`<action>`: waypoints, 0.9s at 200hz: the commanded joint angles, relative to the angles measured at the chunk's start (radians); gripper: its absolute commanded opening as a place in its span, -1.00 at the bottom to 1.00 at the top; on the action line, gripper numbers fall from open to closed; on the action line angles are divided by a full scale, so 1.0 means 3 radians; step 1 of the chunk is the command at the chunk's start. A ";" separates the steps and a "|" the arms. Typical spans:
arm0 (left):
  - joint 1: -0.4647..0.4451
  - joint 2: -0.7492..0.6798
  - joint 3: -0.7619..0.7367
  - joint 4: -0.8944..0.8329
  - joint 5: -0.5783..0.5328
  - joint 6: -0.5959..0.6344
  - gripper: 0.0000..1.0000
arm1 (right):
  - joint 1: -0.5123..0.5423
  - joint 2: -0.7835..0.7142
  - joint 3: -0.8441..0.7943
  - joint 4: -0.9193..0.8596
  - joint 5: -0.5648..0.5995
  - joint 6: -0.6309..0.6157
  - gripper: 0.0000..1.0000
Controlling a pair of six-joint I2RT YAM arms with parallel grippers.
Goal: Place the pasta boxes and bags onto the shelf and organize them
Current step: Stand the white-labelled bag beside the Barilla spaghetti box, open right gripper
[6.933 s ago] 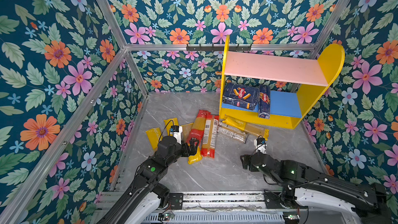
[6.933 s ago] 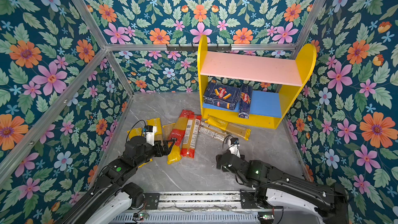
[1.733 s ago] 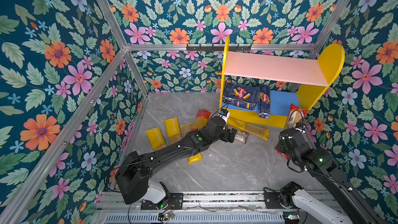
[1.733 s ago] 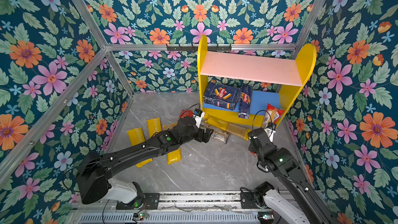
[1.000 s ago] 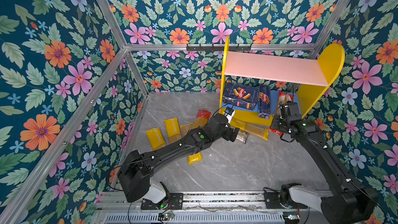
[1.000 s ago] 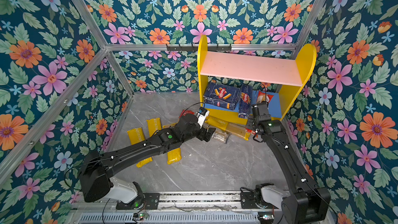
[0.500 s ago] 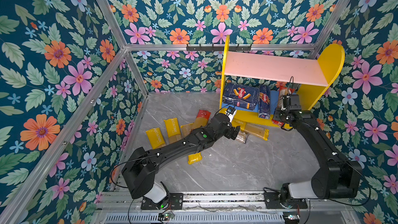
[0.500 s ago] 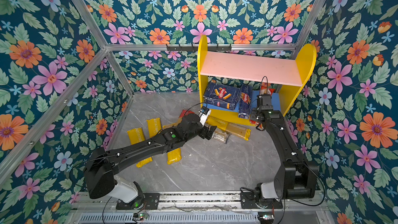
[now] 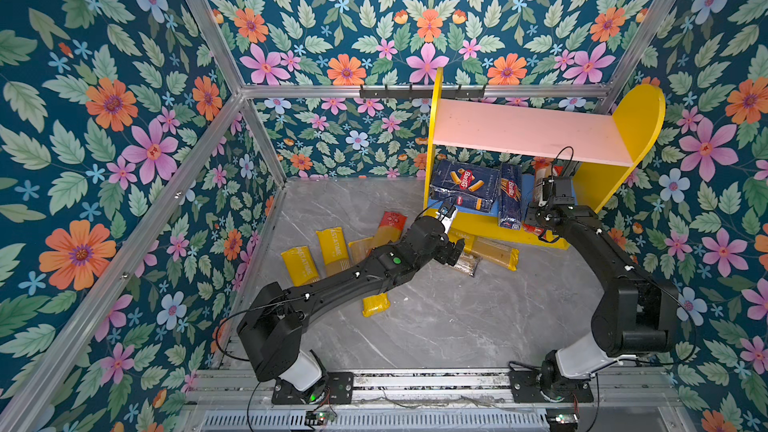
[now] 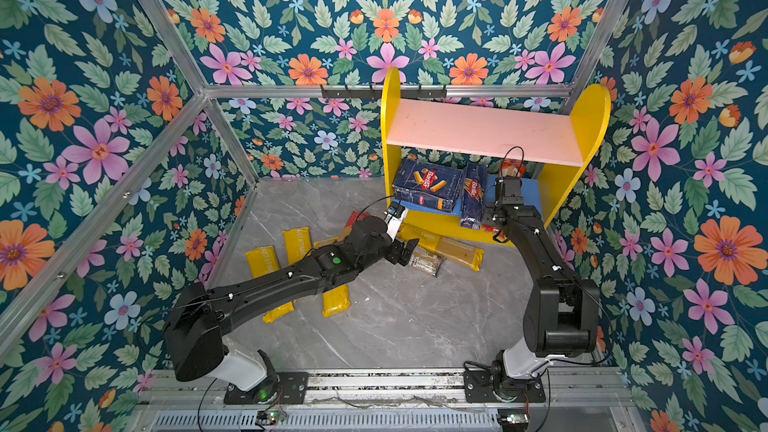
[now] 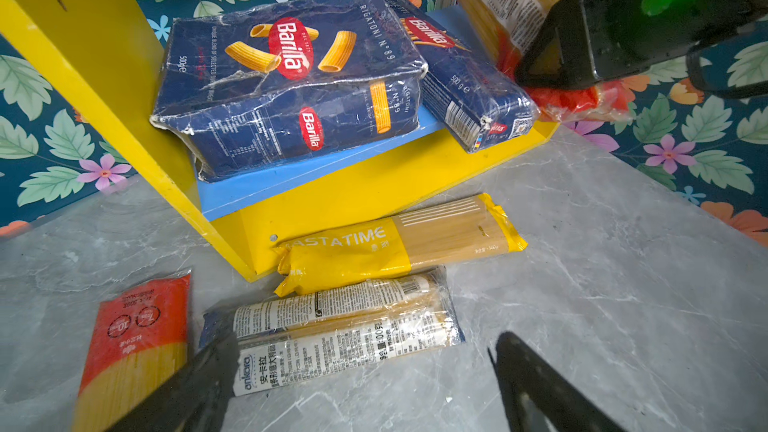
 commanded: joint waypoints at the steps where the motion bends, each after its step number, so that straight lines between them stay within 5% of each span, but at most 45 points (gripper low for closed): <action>1: 0.0003 -0.0033 0.0011 0.0015 -0.0052 0.0037 0.96 | -0.0003 0.0071 0.0094 0.0346 0.0092 -0.0041 -0.48; 56: 0.0000 -0.0155 -0.0017 -0.0056 -0.0044 0.0022 0.97 | 0.0000 0.0369 0.0390 0.0183 0.0091 -0.0019 -0.34; 87: 0.0005 -0.0248 -0.0127 -0.0017 -0.0072 0.0010 0.98 | -0.0004 0.0398 0.0378 0.0147 0.0128 0.0055 0.16; 119: 0.0004 -0.0287 -0.0133 -0.0058 -0.0100 0.0021 0.98 | -0.0001 0.0334 0.0313 0.0090 0.0171 0.0115 0.44; 180: 0.0003 -0.0430 -0.0221 -0.0065 -0.0101 -0.0022 0.98 | -0.0004 -0.0171 0.0043 -0.0034 0.0208 0.0166 0.70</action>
